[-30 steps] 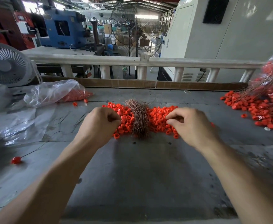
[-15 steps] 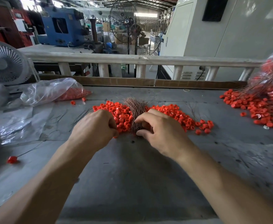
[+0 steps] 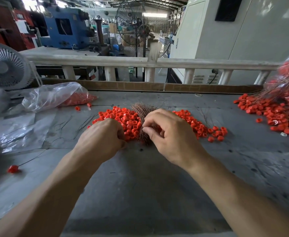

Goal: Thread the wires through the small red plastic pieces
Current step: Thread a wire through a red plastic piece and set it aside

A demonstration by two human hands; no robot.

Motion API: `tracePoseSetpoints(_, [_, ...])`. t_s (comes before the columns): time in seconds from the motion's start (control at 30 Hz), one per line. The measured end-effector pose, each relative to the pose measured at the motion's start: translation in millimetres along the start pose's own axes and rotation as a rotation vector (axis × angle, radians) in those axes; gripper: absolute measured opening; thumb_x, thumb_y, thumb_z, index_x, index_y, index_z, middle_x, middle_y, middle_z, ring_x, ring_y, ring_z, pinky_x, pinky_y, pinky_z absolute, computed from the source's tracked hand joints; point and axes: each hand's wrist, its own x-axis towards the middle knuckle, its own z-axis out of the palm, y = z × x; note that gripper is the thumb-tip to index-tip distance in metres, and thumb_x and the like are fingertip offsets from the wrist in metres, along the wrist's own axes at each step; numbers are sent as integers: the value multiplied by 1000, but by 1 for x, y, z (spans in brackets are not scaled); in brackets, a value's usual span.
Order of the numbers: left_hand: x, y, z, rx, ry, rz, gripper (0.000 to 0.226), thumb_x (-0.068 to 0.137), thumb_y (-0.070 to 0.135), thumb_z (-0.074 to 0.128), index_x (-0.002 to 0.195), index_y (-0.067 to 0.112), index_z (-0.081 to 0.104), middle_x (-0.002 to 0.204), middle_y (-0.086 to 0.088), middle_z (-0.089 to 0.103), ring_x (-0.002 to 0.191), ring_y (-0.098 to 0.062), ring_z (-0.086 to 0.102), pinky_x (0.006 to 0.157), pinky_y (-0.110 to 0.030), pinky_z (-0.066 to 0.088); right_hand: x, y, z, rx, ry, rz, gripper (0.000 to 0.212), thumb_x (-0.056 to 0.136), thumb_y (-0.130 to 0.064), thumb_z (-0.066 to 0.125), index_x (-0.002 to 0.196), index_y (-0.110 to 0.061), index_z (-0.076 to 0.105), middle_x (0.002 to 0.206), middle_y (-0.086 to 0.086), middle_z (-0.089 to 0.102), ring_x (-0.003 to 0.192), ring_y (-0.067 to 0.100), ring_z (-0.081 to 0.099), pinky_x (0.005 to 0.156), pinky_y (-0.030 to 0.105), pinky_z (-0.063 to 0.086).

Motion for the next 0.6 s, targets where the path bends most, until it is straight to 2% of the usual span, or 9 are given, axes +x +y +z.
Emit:
tracePoseSetpoints(0.1, [-1,-1,2,-24,46,14,18,82,28,79,69,29,67,72,12,63,68,-6,57,59,-28,45,1,-1,-5,264,113,63,2,99,-19,64,97,-18,63,98,-3,74,82,-1,67,63,17,53])
tracePoseSetpoints(0.2, [0,-1,1,-94,124,42,20,83,27,78,68,26,64,70,10,63,65,-5,56,53,-26,38,1,-5,-14,557,258,181,3,104,-23,55,102,-24,58,90,0,75,86,13,75,56,29,59])
tracePoseSetpoints(0.27, [1,3,0,-201,162,57,18,84,26,79,71,25,66,66,8,66,56,-4,56,50,-26,39,1,-6,-21,640,364,224,5,106,-23,52,103,-24,56,81,4,72,73,21,76,49,31,57])
tracePoseSetpoints(0.33, [1,7,-1,-368,203,64,17,84,23,80,73,25,68,64,7,69,52,-5,60,50,-28,46,2,-7,-26,713,452,291,6,107,-21,51,103,-21,56,73,6,66,56,25,70,41,33,52])
tracePoseSetpoints(0.4, [-1,13,-2,-548,222,81,15,83,19,82,78,27,69,69,7,73,61,-11,68,57,-36,58,2,-7,-28,759,501,363,9,107,-18,51,101,-18,58,67,3,61,45,22,60,36,28,44])
tracePoseSetpoints(0.43, [-2,16,-2,-643,216,91,17,83,16,82,84,27,70,73,8,74,65,-11,71,61,-35,61,2,-7,-28,788,508,398,10,106,-15,52,100,-16,60,65,2,60,42,20,55,35,24,39])
tracePoseSetpoints(0.5, [-4,19,0,-802,192,114,22,82,12,83,95,24,71,83,7,76,72,-11,74,67,-27,62,2,-7,-29,870,497,447,13,102,-9,52,99,-15,64,64,1,59,41,17,49,36,21,33])
tracePoseSetpoints(0.6, [-3,21,4,-998,140,144,22,84,1,79,100,15,73,88,-4,78,82,-21,76,79,-33,63,4,-8,-31,984,457,499,20,100,-4,52,97,-15,68,67,4,60,42,16,47,37,20,30])
